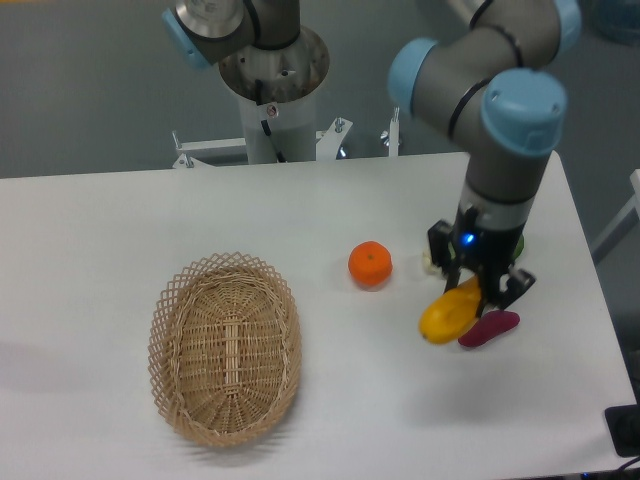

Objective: Place the mango on the table
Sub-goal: 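Carry the yellow mango in the gripper down toward the table beside the basket, then lower the mango onto the table and open the gripper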

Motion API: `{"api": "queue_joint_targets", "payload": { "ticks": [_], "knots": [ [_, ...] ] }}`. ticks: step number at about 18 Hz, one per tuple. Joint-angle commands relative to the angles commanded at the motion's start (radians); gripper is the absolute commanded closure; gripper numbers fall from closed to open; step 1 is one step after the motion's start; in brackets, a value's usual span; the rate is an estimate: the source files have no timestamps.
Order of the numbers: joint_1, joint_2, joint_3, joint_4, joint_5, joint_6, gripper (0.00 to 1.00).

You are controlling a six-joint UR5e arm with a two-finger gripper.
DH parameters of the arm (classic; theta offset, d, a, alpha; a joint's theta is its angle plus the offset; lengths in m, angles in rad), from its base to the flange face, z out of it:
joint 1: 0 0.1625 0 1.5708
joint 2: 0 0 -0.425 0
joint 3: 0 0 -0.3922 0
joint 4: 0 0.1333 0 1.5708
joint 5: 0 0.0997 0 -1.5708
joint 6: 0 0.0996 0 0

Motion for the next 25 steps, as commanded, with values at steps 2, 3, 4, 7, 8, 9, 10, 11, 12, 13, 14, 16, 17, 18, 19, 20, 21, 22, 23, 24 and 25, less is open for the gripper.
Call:
{"api": "queue_joint_targets", "payload": {
  "ticks": [2,3,4,7,8,9,10,11,12,13,14,16,17,18,19,20,21,22,23,24,25],
  "knots": [
    [-0.034,-0.040,-0.008,0.049,0.003,0.000,0.57],
    [-0.038,-0.054,-0.012,0.073,0.003,0.000,0.57],
    [-0.051,-0.068,-0.021,0.093,0.003,0.000,0.57],
    [-0.092,-0.114,-0.052,0.187,0.012,-0.011,0.57],
    [-0.100,-0.118,-0.067,0.207,0.020,-0.032,0.57],
    [-0.101,-0.120,-0.083,0.221,0.026,-0.047,0.57],
    [-0.103,-0.120,-0.093,0.229,0.028,-0.048,0.57],
    [-0.106,-0.120,-0.104,0.236,0.028,-0.049,0.57],
    [-0.107,-0.120,-0.110,0.238,0.028,-0.049,0.57],
    [-0.112,-0.124,-0.113,0.239,0.028,-0.049,0.57],
    [-0.118,-0.129,-0.121,0.239,0.035,-0.051,0.57],
    [-0.129,-0.131,-0.130,0.239,0.055,-0.051,0.56],
    [-0.130,-0.132,-0.130,0.241,0.057,-0.052,0.54],
    [-0.130,-0.132,-0.132,0.241,0.057,-0.054,0.53],
    [-0.132,-0.131,-0.135,0.245,0.057,-0.055,0.51],
    [-0.131,-0.131,-0.138,0.252,0.057,-0.057,0.51],
    [-0.132,-0.131,-0.140,0.255,0.057,-0.057,0.51],
    [-0.132,-0.131,-0.141,0.255,0.057,-0.058,0.51],
    [-0.132,-0.129,-0.141,0.255,0.057,-0.057,0.48],
    [-0.131,-0.128,-0.140,0.256,0.055,-0.057,0.33],
    [-0.130,-0.128,-0.138,0.258,0.055,-0.057,0.15]
  ]
}}
